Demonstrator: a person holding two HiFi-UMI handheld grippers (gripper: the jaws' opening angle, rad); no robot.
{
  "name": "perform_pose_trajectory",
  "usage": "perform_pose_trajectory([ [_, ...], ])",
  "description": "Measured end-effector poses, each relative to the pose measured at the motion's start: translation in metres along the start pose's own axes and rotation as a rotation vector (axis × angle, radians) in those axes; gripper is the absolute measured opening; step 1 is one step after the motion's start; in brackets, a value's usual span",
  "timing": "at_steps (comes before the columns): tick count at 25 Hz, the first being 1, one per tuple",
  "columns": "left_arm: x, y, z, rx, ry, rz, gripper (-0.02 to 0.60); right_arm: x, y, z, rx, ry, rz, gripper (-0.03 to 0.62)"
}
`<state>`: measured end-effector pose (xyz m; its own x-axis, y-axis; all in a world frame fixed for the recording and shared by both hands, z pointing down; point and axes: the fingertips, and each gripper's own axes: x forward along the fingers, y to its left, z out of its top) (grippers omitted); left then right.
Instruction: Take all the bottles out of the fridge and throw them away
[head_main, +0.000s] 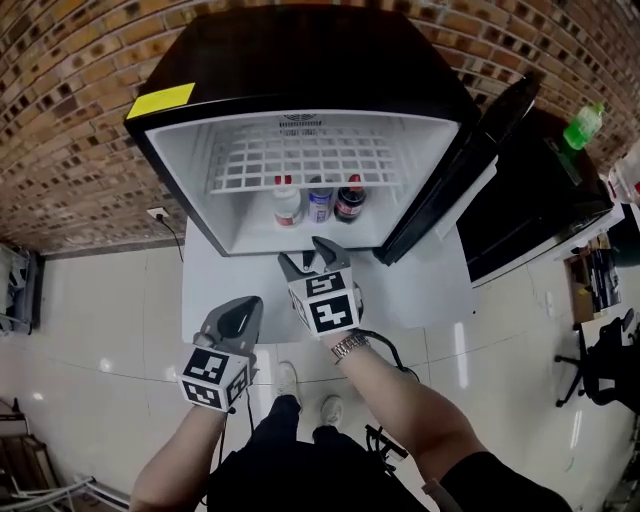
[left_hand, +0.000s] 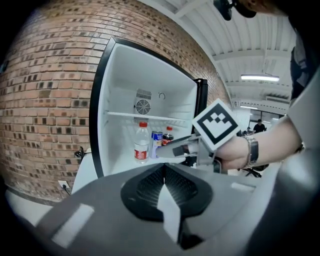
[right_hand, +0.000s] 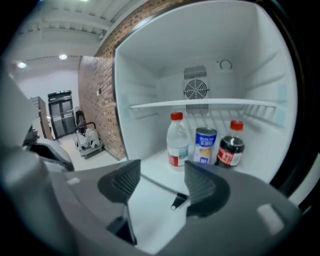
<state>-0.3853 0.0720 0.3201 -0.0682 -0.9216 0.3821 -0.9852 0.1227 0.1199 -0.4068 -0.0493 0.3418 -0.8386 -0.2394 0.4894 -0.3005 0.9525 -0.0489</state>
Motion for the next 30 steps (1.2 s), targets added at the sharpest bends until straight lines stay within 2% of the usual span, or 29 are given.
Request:
perform_pose_trajectory([
  [6, 0.012, 0.034, 0.004, 0.009, 0.014, -0.032, 0.003, 0.058, -0.012, 0.02, 0.052, 0.012, -0.11, 0.317],
  [13, 0.022, 0.06, 0.003, 0.01, 0.034, -0.072, 0.003, 0.094, -0.032, 0.02, 0.074, 0.01, -0.239, 0.318],
  [25, 0.026, 0.087, -0.006, 0.001, 0.062, -0.1, 0.003, 0.126, -0.048, 0.025, 0.041, 0.033, -0.351, 0.309],
  [30, 0.026, 0.088, -0.009, -0.002, 0.063, -0.099, 0.003, 0.124, -0.046, 0.024, 0.031, 0.035, -0.328, 0.288],
])
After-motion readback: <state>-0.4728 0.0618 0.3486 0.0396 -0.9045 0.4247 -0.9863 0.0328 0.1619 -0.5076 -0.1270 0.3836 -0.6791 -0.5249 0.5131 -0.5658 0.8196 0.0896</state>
